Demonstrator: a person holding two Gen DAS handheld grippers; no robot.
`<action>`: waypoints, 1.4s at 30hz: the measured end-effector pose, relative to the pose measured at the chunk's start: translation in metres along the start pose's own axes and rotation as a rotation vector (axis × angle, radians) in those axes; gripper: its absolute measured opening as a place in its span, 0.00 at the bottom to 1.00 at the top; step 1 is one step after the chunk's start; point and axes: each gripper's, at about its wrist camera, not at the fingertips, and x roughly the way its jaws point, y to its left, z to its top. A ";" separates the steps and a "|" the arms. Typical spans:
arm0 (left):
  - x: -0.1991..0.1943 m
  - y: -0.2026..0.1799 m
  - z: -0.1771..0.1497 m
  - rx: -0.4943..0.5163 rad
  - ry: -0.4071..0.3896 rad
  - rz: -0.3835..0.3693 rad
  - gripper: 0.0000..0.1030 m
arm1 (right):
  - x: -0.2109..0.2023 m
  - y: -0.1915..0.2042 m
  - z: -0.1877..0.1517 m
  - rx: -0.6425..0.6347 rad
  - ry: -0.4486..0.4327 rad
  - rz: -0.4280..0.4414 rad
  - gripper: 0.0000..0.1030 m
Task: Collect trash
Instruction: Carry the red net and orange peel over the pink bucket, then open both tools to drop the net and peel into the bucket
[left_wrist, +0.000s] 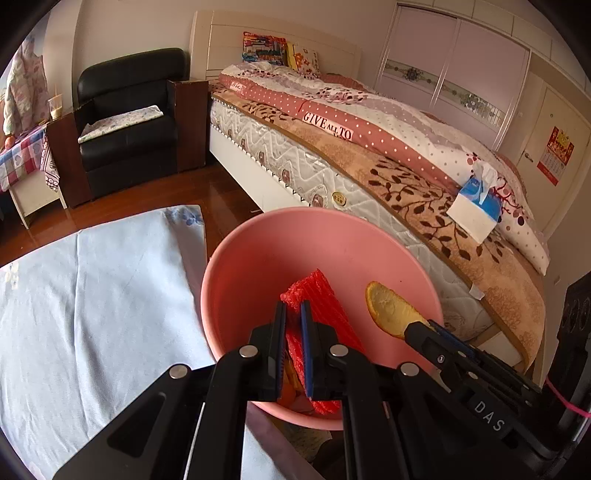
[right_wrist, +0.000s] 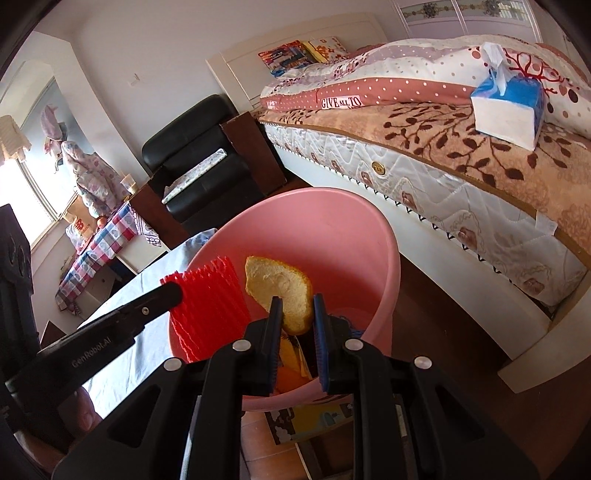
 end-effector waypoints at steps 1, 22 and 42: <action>0.002 0.000 0.000 0.000 0.004 0.000 0.07 | 0.001 -0.001 0.000 0.001 0.001 -0.001 0.16; 0.016 0.002 -0.003 -0.012 0.034 0.022 0.41 | 0.015 -0.005 0.000 0.017 0.020 -0.015 0.17; 0.006 0.008 0.000 -0.042 0.006 0.027 0.52 | 0.018 -0.006 0.000 0.032 0.016 -0.026 0.17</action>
